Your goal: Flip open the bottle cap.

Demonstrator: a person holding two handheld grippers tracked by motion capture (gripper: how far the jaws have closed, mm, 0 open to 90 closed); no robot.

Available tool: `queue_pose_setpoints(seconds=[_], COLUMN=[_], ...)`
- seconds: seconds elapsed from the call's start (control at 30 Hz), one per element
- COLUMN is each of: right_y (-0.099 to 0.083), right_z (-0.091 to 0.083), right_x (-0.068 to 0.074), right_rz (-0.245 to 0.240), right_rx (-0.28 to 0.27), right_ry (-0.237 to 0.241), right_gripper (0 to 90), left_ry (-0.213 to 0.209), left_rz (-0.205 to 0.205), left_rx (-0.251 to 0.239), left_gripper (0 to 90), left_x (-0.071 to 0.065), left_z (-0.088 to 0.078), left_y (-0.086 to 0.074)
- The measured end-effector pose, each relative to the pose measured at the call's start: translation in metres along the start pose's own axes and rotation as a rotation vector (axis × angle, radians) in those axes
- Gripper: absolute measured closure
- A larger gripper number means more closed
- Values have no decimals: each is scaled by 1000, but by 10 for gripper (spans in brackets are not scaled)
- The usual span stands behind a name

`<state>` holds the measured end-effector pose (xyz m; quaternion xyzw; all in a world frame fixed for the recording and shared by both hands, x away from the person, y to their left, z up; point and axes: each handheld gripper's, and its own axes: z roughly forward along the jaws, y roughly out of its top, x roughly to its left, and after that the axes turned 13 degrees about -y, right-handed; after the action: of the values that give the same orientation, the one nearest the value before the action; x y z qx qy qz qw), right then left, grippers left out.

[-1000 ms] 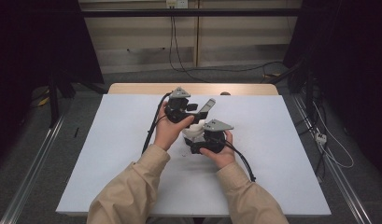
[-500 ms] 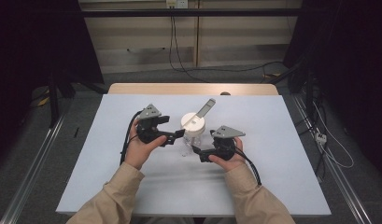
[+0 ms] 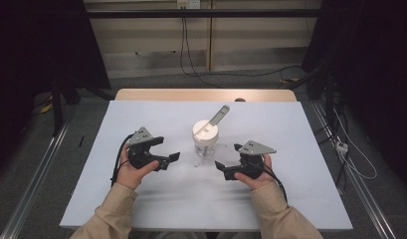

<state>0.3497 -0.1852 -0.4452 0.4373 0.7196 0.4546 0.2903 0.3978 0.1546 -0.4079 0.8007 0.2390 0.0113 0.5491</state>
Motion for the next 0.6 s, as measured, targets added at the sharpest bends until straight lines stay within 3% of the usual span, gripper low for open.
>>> queue_pose_setpoints(seconds=[0.43,0.6], right_y=[-13,-17], right_z=[-22,-28], right_x=[-15,-17], right_rz=[17,14], right_rx=[9,7], right_ry=[-13,-20], right_gripper=[54,58], left_ry=[-4,-2], left_rz=[4,-17], left_rx=[22,17], left_gripper=[99,99], left_x=[2,2], left_z=[-11,-16], left_y=[-17,-24])
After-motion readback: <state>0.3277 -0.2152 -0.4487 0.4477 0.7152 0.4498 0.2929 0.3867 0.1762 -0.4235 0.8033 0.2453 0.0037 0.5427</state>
